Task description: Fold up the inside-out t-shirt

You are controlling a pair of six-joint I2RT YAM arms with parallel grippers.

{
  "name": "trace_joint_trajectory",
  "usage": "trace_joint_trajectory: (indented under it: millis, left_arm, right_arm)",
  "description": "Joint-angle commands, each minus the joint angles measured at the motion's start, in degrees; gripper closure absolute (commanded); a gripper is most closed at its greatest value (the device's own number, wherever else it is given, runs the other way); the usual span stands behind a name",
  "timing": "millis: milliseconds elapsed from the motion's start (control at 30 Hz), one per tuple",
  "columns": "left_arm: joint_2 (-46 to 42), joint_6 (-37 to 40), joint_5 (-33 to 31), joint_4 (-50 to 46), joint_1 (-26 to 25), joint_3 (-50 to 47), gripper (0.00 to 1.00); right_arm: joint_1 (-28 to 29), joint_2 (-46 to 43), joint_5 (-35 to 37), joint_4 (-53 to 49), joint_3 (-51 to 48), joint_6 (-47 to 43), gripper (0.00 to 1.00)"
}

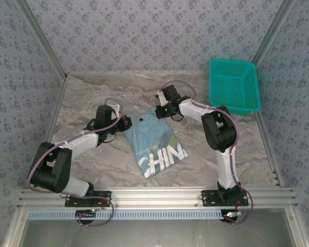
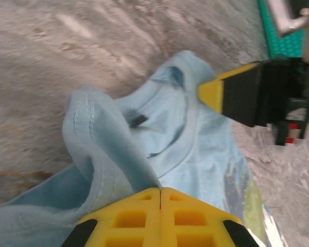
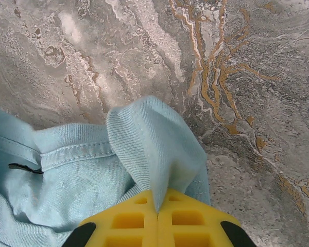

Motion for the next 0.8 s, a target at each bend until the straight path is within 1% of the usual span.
trace_joint_trajectory:
  millis: [0, 167, 300, 467, 533, 567, 600, 633, 700, 767]
  left_arm:
    - [0.52, -0.46, -2.88, -2.50, 1.00, -0.78, 1.00]
    - [0.24, -2.66, -5.47, -3.59, 3.07, -4.34, 1.00]
    - [-0.38, -3.77, -7.64, -7.79, 3.51, -5.38, 1.00]
    - [-3.09, -4.20, -9.82, -10.92, 3.49, -6.94, 0.91]
    - [-4.87, -4.60, -10.72, -12.48, 3.41, -7.20, 0.79]
    - [-5.88, -4.85, -10.71, -12.88, 3.26, -7.41, 0.74]
    - [-6.88, -5.26, -10.75, -13.30, 3.02, -7.63, 0.67]
    - [-7.57, -5.67, -10.79, -13.71, 2.82, -7.65, 0.62]
    - [-8.48, -6.02, -11.28, -13.80, 1.97, -7.56, 0.53]
    - [-7.35, -6.04, -11.95, -13.98, 1.48, -6.89, 0.47]
  right_arm:
    - [-0.36, -0.51, -0.76, -0.58, 0.05, -0.26, 1.00]
    - [-0.30, -0.39, -0.77, -0.60, -0.04, -0.26, 1.00]
    - [-0.36, -0.55, -0.36, -0.75, -0.03, -0.26, 1.00]
    - [-0.46, -0.47, -0.21, -1.21, 0.92, -0.22, 1.00]
    - [-0.47, -0.51, -0.33, -1.77, 1.37, -0.26, 0.98]
    - [-0.45, -0.66, -0.39, -1.87, 1.46, -0.35, 0.95]
    - [-0.45, -0.90, -0.33, -2.04, 1.46, -0.43, 0.92]
    - [-0.54, -1.10, -0.36, -2.17, 1.47, -0.44, 0.90]
    - [-0.66, -1.78, -0.41, -2.11, 1.37, -0.53, 0.88]
    - [-0.63, -1.83, -0.67, -2.11, 1.46, -0.53, 0.88]
